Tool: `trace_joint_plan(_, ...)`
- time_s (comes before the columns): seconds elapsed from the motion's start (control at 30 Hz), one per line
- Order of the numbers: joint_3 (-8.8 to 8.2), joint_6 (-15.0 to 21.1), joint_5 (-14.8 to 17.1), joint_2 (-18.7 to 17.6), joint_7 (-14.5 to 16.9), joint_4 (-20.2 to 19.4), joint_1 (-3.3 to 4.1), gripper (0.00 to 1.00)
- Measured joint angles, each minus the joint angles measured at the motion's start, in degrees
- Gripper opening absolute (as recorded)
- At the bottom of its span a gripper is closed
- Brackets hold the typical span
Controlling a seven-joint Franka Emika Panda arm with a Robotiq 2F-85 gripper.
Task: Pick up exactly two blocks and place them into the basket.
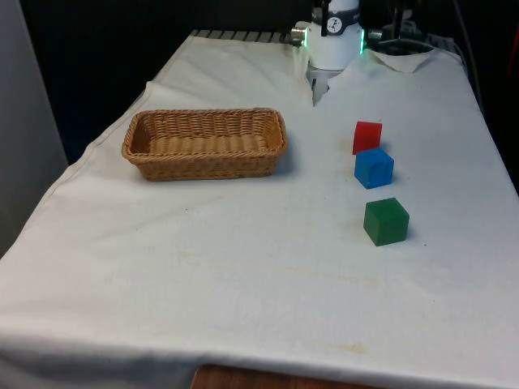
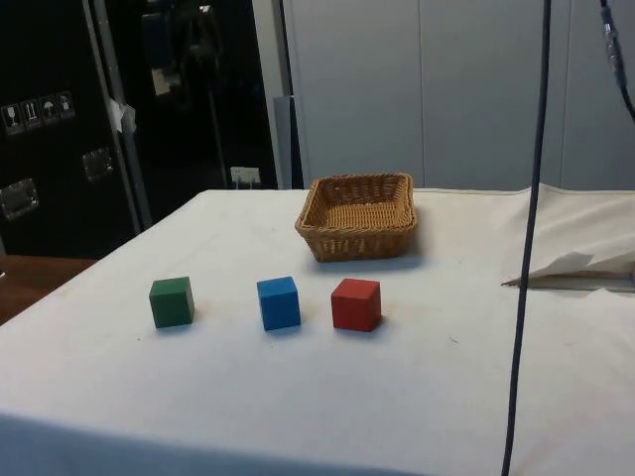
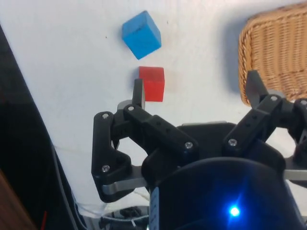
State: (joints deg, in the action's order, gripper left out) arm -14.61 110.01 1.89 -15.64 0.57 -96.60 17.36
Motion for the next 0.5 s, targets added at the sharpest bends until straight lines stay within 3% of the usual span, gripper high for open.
trace_joint_plan(0.33,0.86,5.2,0.0,-0.4,1.4,-2.0,0.11,1.00)
trace_joint_plan(0.5,1.38,8.8,0.0,-2.8,1.4,-0.9,0.17,1.00)
